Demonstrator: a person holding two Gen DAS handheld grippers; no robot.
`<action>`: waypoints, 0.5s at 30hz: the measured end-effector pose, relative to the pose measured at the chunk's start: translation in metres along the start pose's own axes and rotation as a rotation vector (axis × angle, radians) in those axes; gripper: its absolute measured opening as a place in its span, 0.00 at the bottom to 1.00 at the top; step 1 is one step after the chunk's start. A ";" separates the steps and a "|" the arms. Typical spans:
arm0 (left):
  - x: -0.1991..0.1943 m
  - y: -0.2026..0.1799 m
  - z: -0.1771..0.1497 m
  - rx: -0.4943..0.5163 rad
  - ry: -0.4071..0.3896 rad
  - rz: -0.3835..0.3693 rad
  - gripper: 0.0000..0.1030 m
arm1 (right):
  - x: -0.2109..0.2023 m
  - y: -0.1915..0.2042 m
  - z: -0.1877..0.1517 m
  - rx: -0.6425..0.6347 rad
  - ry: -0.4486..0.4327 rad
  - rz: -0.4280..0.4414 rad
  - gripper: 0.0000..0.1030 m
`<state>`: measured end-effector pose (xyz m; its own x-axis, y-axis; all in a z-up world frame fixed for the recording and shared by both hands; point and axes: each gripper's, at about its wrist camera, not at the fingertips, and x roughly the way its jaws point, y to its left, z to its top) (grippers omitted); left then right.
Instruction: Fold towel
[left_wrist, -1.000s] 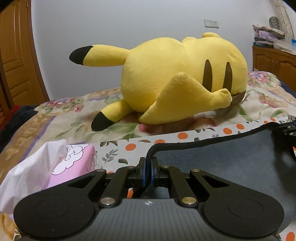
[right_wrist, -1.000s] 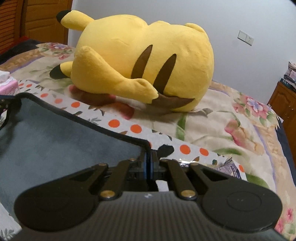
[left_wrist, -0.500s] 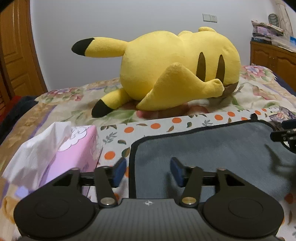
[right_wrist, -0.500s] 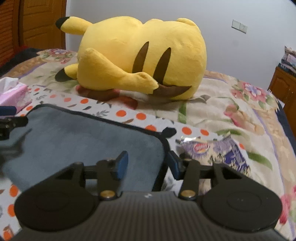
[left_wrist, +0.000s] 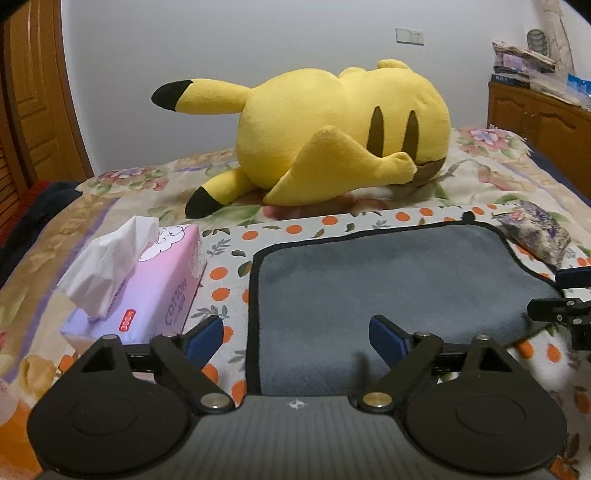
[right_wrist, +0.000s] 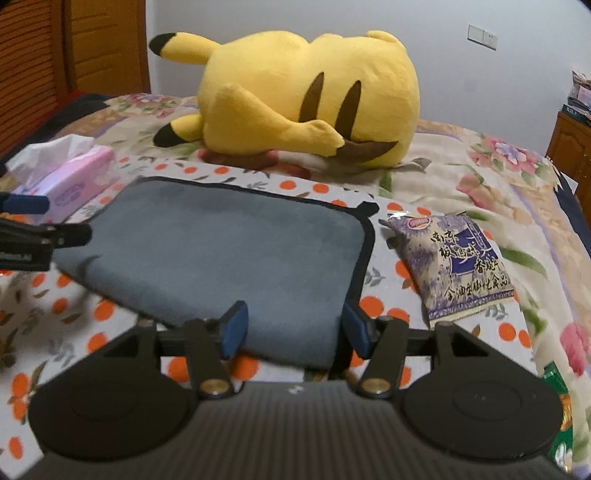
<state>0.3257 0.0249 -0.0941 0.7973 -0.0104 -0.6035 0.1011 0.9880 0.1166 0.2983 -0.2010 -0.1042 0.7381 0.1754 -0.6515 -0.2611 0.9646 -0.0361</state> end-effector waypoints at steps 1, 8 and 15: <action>-0.004 -0.002 0.000 -0.001 0.001 -0.002 0.87 | -0.004 0.001 0.000 0.003 -0.004 0.003 0.56; -0.032 -0.011 -0.002 0.000 0.000 -0.017 0.90 | -0.039 0.006 -0.002 0.023 -0.036 0.018 0.56; -0.066 -0.019 -0.003 -0.005 -0.017 -0.014 0.92 | -0.074 0.006 -0.005 0.034 -0.054 0.017 0.60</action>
<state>0.2692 0.0070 -0.0592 0.8061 -0.0266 -0.5912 0.1094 0.9885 0.1047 0.2392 -0.2094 -0.0600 0.7664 0.2011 -0.6101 -0.2530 0.9675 0.0010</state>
